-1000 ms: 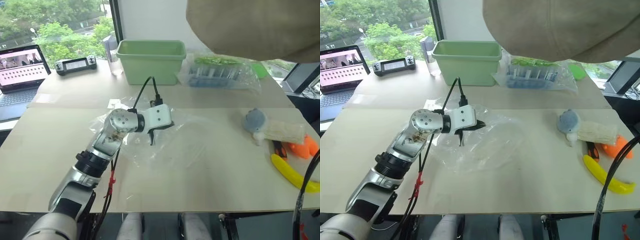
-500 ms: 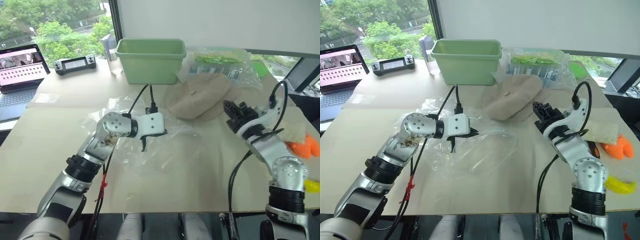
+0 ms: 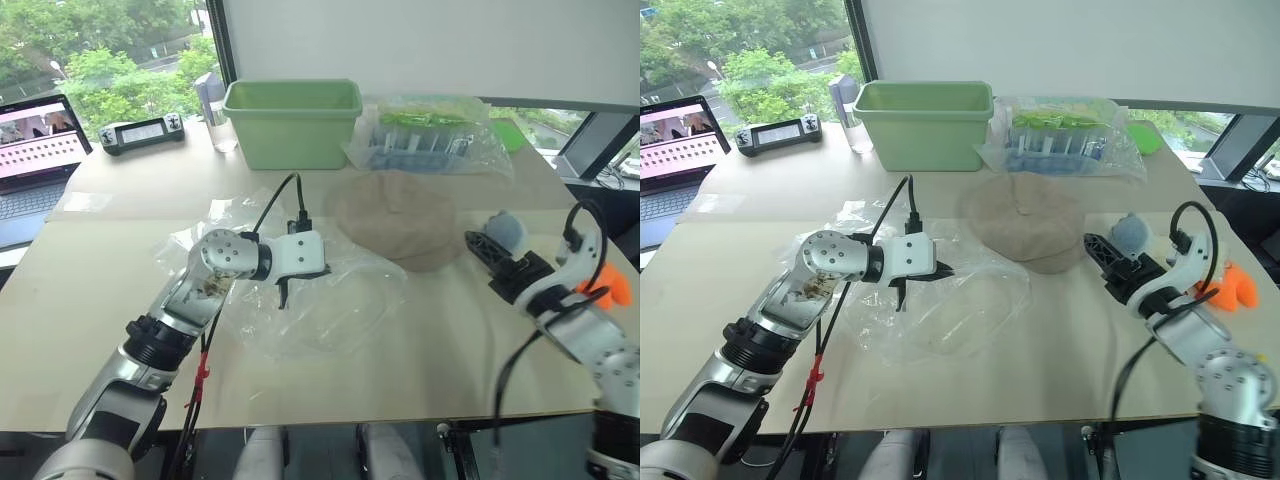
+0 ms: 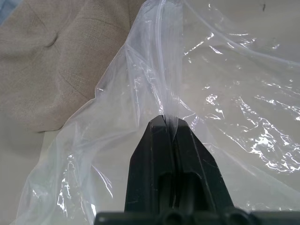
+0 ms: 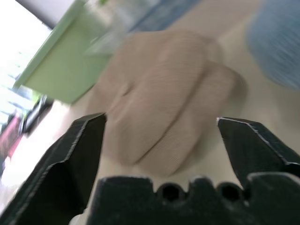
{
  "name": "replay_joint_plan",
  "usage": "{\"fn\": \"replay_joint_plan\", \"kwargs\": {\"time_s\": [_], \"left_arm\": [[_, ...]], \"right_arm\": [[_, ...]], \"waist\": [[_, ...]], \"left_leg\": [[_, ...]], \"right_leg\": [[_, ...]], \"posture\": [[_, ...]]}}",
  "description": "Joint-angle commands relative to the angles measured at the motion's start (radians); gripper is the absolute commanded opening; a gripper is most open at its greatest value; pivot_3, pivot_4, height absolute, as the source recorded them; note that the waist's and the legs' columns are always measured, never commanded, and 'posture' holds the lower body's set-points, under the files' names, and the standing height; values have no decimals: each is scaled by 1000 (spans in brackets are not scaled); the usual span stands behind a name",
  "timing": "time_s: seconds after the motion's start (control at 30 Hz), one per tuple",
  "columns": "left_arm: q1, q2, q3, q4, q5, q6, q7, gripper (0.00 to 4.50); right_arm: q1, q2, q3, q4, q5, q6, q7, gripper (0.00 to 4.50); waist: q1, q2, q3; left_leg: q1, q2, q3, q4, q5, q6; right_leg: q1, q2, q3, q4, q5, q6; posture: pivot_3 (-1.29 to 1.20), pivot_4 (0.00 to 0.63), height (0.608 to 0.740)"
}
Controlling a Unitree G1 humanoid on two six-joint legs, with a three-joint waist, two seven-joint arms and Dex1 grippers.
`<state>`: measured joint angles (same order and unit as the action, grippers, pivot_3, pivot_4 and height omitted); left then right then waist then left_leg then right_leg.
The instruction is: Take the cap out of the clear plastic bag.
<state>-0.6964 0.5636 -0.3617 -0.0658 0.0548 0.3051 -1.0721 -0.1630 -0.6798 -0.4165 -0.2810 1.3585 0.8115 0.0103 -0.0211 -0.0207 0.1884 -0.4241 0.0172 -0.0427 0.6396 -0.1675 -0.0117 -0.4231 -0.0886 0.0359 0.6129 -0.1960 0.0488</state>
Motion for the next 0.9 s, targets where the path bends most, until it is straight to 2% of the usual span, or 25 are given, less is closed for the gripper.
{"fn": "replay_joint_plan", "kwargs": {"time_s": [0.03,0.17,0.23,0.3,0.33,0.47,0.6,0.67,0.8,0.9], "left_arm": [[-20,59,-9,92,98,-182,50,1439],[-57,97,-37,264,204,-362,122,2867],[-66,90,-27,316,217,-410,149,3493],[-67,70,-6,345,208,-429,174,4303],[-63,56,8,347,191,-424,179,4463],[-14,-63,132,248,-35,-217,146,4463],[31,-117,237,77,-291,67,85,4463],[50,-110,278,1,-397,201,69,4463],[77,-78,346,-84,-536,350,57,4463],[62,-98,458,-104,-707,479,86,4463]], "right_arm": [[-22,-93,-40,-109,47,49,74,4500],[-76,-104,-31,-100,51,42,70,4500],[-88,-98,-25,-100,51,43,64,4500],[-90,-93,-17,-104,41,44,65,4500],[-89,-92,-13,-106,37,44,66,4500],[-89,-94,-10,-114,37,44,77,4500],[-95,-125,-26,-117,43,53,108,4500],[-102,-142,-35,-110,44,55,124,4500],[-109,-163,-35,-95,32,55,153,4500],[-113,-168,-29,-96,22,54,174,4500]], "waist": [[1,0,0],[2,0,0],[7,0,0],[14,0,0],[16,0,0],[20,0,0],[6,-1,0],[0,-1,0],[-5,-1,0],[-1,-1,1]], "left_leg": [[0,-1,0,0,0,0],[2,0,3,0,0,1],[0,-1,3,0,0,1],[-2,-1,3,1,0,1],[-2,-2,3,1,0,1],[-6,-3,3,1,0,2],[-6,-2,3,2,-1,2],[-2,-2,4,2,0,2],[1,-1,4,2,0,3],[1,-2,5,2,0,3]], "right_leg": [[0,-1,1,0,0,0],[1,0,3,0,1,0],[0,0,4,-2,1,1],[0,-1,4,-3,1,2],[-1,-2,4,-3,2,4],[-2,-3,4,-4,5,11],[-2,-2,4,-3,5,11],[-1,-1,5,-1,5,10],[1,0,6,-1,2,3],[1,0,6,-1,1,3]], "posture": [[0,150,740],[0,150,740],[0,150,740],[0,150,740],[0,150,740],[0,150,740],[0,150,740],[0,150,740],[0,150,740],[0,150,740]]}}
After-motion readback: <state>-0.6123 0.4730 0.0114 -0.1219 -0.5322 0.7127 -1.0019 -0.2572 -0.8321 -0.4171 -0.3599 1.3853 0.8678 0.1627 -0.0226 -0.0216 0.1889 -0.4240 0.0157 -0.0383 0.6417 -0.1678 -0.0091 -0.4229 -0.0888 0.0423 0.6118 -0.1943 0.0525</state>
